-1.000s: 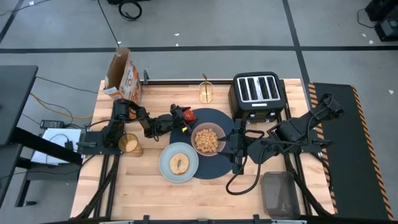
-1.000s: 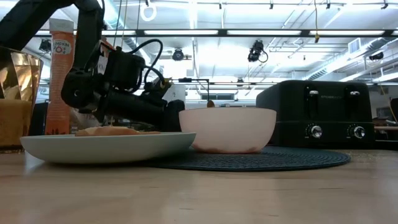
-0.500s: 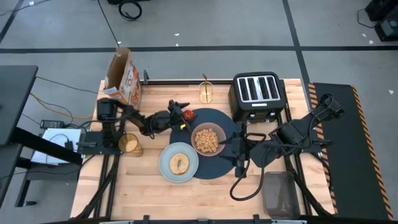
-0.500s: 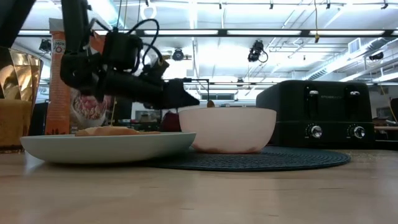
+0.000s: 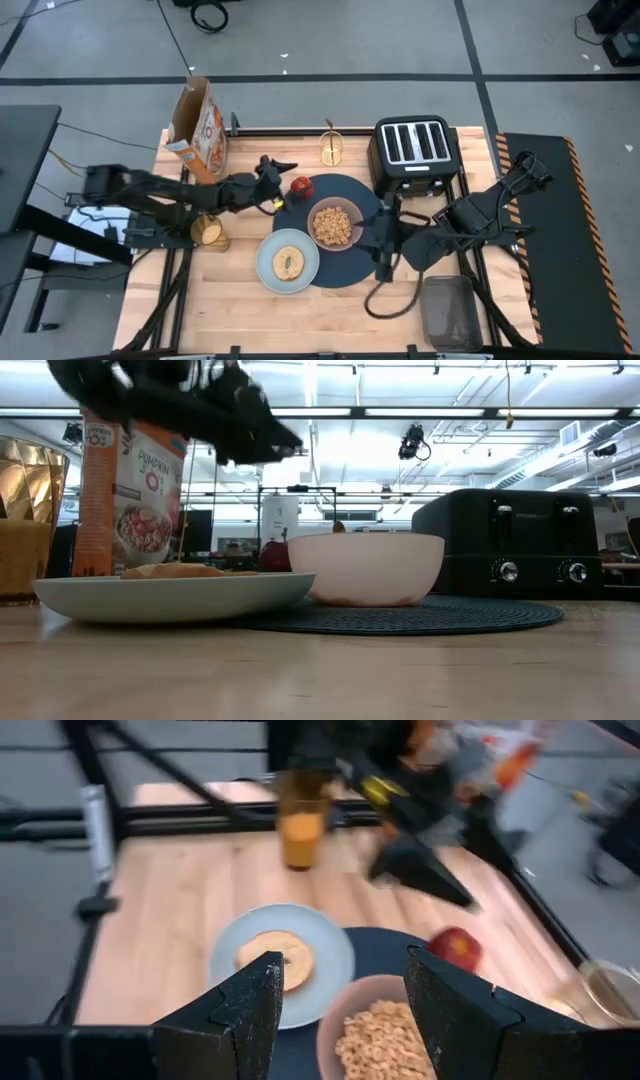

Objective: Arrange a breakfast setting
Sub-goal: Put the spoon on the blue table mat to the right of the pink bowl

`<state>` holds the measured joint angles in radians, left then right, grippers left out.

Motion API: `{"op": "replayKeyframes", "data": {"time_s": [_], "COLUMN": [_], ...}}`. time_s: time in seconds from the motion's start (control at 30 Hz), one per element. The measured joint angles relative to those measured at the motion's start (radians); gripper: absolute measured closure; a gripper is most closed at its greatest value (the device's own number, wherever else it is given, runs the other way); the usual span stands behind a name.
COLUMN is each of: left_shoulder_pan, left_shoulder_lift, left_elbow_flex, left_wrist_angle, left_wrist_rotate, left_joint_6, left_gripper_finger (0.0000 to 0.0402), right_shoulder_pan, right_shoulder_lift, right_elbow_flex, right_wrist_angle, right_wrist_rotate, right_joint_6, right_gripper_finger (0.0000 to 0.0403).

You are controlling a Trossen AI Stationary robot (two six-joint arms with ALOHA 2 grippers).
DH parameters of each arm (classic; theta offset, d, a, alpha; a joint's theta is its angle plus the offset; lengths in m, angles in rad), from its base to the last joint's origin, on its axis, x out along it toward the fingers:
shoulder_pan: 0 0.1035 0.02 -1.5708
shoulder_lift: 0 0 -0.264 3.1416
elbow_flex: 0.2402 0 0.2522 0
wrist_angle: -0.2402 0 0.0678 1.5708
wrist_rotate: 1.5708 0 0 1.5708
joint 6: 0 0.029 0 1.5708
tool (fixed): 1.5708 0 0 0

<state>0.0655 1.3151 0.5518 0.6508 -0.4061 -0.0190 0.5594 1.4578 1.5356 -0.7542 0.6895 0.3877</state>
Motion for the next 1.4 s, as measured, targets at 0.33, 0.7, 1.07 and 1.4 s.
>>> {"op": "replayKeyframes", "data": {"time_s": [0.33, 0.7, 1.07, 1.4], "left_shoulder_pan": [-0.230, -0.528, -0.635, -0.625], "left_shoulder_lift": [-0.205, -0.203, -0.202, -0.187], "left_elbow_flex": [0.306, 0.373, 0.373, 0.372], "left_wrist_angle": [-0.695, -0.737, -0.753, -0.757], "left_wrist_rotate": [0.000, -0.168, -0.281, -0.285], "left_joint_6": [-0.139, -0.241, -0.286, -0.279], "left_gripper_finger": [0.0030, 0.0031, 0.0031, 0.0031], "right_shoulder_pan": [-0.269, -0.772, -1.105, -1.118], "right_shoulder_lift": [0.083, 0.283, 0.474, 0.488], "right_elbow_flex": [0.000, 0.000, 0.000, 0.000], "right_wrist_angle": [-0.046, 0.048, 0.318, 0.389], "right_wrist_rotate": [0.065, -0.177, -0.412, -0.432], "right_joint_6": [0.189, 0.053, -0.068, -0.135], "right_gripper_finger": [0.0188, 0.0188, 0.0200, 0.0232]}}
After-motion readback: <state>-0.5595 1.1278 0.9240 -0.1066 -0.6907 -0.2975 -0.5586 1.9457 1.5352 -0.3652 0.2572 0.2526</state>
